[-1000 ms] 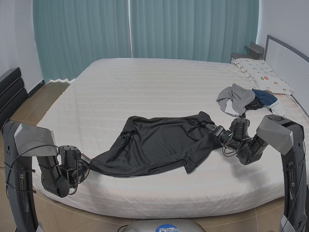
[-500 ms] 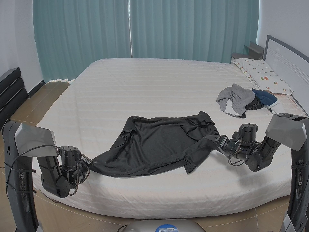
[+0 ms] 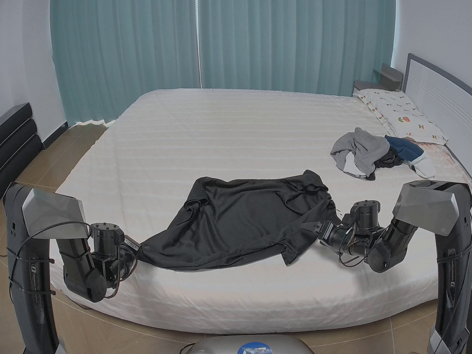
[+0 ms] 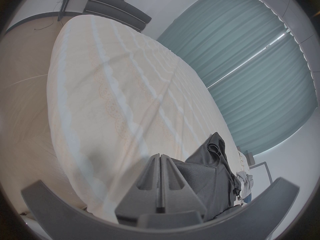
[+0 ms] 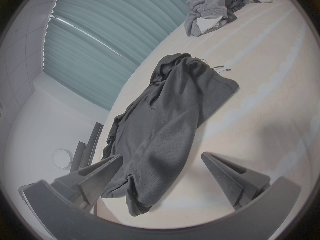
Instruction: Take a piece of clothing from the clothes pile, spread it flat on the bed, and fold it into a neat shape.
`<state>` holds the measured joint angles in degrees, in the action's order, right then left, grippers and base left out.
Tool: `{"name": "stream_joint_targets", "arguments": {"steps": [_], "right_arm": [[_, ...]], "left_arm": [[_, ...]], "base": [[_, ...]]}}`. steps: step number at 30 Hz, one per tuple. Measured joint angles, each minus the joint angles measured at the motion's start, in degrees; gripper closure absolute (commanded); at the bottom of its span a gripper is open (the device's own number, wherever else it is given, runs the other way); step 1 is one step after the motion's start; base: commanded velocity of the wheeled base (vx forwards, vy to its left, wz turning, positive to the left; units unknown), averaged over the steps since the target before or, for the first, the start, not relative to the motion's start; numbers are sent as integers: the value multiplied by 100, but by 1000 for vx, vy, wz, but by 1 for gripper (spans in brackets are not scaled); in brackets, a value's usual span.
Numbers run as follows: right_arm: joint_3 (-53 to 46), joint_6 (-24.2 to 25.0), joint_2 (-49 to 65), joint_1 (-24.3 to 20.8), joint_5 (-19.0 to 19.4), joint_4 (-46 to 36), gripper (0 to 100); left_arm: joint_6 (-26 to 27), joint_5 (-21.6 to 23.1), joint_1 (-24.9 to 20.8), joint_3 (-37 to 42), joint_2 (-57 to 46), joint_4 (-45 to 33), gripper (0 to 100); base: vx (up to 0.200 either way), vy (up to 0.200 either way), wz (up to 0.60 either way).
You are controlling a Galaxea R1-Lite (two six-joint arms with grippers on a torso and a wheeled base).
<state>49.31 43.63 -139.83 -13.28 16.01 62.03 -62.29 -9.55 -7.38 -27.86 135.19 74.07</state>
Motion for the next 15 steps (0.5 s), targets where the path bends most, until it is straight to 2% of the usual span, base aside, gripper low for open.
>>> {"name": "stream_joint_targets", "arguments": {"steps": [1,15], "right_arm": [[22,-1,-26,-28,-38,0,100],[90,-1,-172,-89,-99,5,100]], "left_arm": [[0,-2,0,0,0,0,100],[0,7,0,-9,0,0,100]], "base": [[0,0,0],[0,0,0]]}}
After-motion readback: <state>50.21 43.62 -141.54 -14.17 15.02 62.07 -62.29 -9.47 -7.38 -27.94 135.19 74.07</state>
